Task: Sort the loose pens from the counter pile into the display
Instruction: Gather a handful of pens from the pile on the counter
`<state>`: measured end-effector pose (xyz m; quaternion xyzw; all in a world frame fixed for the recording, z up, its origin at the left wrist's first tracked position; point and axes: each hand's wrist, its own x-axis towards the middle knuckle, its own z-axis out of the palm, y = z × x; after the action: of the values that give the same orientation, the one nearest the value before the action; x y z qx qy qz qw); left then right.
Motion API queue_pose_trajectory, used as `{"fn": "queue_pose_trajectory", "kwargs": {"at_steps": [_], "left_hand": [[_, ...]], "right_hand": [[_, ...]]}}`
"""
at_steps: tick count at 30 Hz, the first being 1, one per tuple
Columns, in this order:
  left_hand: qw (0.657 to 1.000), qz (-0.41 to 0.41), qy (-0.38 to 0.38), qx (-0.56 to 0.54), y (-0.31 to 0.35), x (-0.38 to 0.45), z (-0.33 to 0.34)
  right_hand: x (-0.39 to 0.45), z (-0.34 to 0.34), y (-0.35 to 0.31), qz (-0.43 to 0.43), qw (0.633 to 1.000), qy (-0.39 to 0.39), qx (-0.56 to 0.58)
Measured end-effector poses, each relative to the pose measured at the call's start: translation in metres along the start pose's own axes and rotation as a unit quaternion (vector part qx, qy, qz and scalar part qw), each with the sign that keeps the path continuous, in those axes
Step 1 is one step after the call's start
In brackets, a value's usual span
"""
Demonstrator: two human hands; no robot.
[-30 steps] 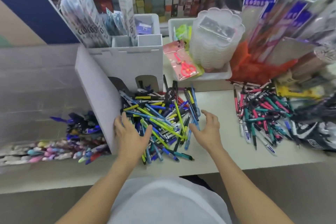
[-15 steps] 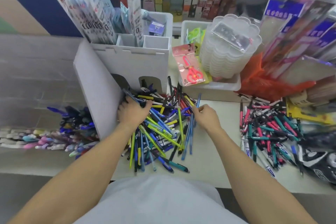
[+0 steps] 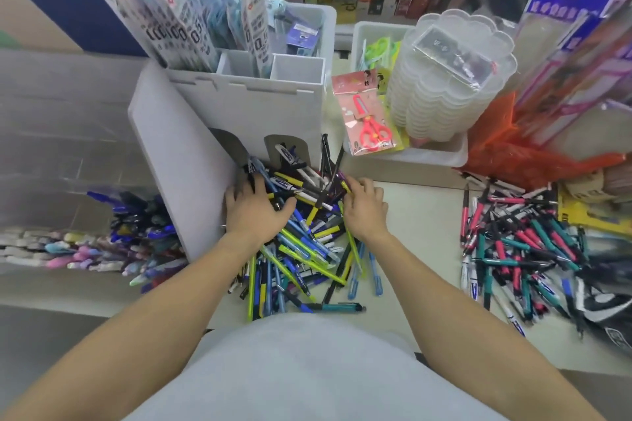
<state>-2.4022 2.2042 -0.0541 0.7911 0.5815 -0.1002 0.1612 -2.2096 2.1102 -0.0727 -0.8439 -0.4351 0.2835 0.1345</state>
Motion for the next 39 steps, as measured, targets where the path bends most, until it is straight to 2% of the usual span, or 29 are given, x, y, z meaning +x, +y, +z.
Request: {"fn": "queue_pose_trajectory", "kwargs": {"at_steps": [3, 9, 13, 14, 16, 19, 22, 24, 26, 28, 30, 34, 37, 39], "left_hand": [[0.996, -0.026, -0.050, -0.065, 0.006, -0.011, 0.005], [0.996, -0.023, -0.054, -0.069, 0.011, -0.033, 0.013], [0.989, -0.021, -0.064, -0.128, 0.004, -0.035, 0.006], [0.987, -0.032, -0.061, -0.144, 0.003, -0.035, 0.004], [0.986, -0.060, -0.069, -0.141, 0.004, -0.036, 0.003], [0.988, -0.061, -0.100, -0.097, 0.011, -0.039, 0.007], [0.992, -0.059, -0.080, -0.082, 0.018, -0.041, 0.011], [0.991, -0.072, -0.064, -0.088, 0.024, -0.042, 0.012], [0.988, -0.094, -0.058, -0.108, 0.031, -0.042, 0.013], [0.982, -0.125, -0.045, -0.137, 0.038, -0.042, 0.015], [0.982, -0.127, 0.009, -0.137, 0.044, -0.043, 0.016], [0.977, 0.002, 0.138, -0.165, 0.074, -0.054, 0.011], [0.960, 0.144, 0.139, -0.195, 0.111, -0.061, 0.004], [0.949, 0.234, 0.100, -0.185, 0.133, -0.061, 0.003]], "right_hand": [[-0.010, 0.005, 0.002, -0.005, 1.000, -0.008, 0.002], [-0.035, 0.009, 0.010, -0.002, 0.999, -0.032, 0.027], [-0.039, -0.014, 0.029, -0.048, 0.987, -0.089, 0.124], [-0.040, -0.024, 0.036, -0.046, 0.985, -0.072, 0.150], [-0.044, -0.046, 0.057, -0.033, 0.986, 0.017, 0.165], [-0.050, -0.076, 0.104, 0.024, 0.984, 0.156, 0.086], [-0.057, -0.102, 0.150, 0.139, 0.964, 0.225, -0.029], [-0.063, -0.112, 0.177, 0.233, 0.947, 0.214, -0.049], [-0.068, -0.115, 0.196, 0.322, 0.931, 0.166, -0.042], [-0.071, -0.114, 0.205, 0.350, 0.926, 0.129, -0.062], [-0.071, -0.111, 0.202, 0.343, 0.928, 0.128, -0.068], [-0.072, -0.101, 0.186, 0.331, 0.933, 0.134, -0.053], [-0.076, -0.099, 0.176, 0.300, 0.947, 0.107, -0.048], [-0.079, -0.108, 0.182, 0.279, 0.949, 0.141, -0.035]]}}
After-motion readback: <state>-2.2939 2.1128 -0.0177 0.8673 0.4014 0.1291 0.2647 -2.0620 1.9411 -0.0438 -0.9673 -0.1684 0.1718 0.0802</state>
